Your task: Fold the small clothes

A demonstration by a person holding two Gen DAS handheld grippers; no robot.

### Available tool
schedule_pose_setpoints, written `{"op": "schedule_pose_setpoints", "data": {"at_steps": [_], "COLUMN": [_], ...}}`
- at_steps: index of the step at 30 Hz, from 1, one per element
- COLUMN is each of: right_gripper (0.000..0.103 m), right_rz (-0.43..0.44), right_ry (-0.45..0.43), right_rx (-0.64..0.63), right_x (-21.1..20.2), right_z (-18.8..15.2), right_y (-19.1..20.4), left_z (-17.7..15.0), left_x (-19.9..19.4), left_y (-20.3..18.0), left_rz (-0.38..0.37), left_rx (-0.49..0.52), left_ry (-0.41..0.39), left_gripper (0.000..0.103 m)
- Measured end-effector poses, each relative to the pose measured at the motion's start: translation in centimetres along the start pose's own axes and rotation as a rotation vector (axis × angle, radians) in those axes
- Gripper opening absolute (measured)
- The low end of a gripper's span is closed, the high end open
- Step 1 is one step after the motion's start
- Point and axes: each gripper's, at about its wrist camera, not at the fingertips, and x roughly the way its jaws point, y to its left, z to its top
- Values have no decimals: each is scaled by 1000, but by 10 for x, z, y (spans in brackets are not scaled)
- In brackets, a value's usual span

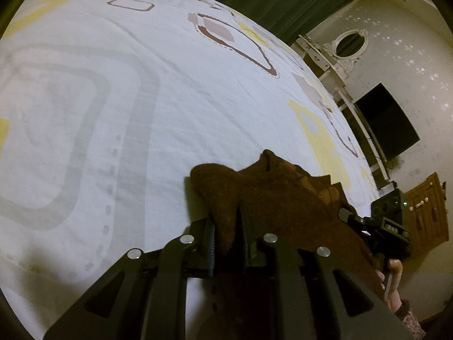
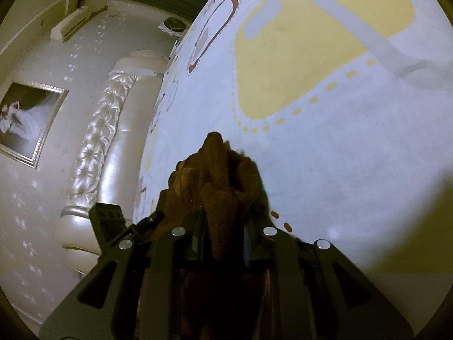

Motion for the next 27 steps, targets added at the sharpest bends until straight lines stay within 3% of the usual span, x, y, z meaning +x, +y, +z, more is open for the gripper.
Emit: {"op": "schedule_pose_setpoints", "data": {"at_steps": [5,10,12,18,27], "right_gripper": [28,49,56,68,69], "right_rz": [2,-13,-22,-38,17], "right_ry": [-18,-42,-42,-6,35], "right_rx": [37,45,36,29,19], "right_x": [-16,-42,-52,-69,-71], "right_z": [-6,-27,-43,-90,-140], "right_y": [-2,0,4,13,22], "left_z": [-9,-43,-61,-106,-130], "left_x": [-13,-41,-50,-67,-67], "left_y": [8,0,-3,-16,-27], "left_rz": [-85,-113,-138,-178,-241], "left_rx": [-62,-52,-66,-110,-183], "left_ry": [28,35,47,75,74], "left_gripper": [38,62,68,71,72]}}
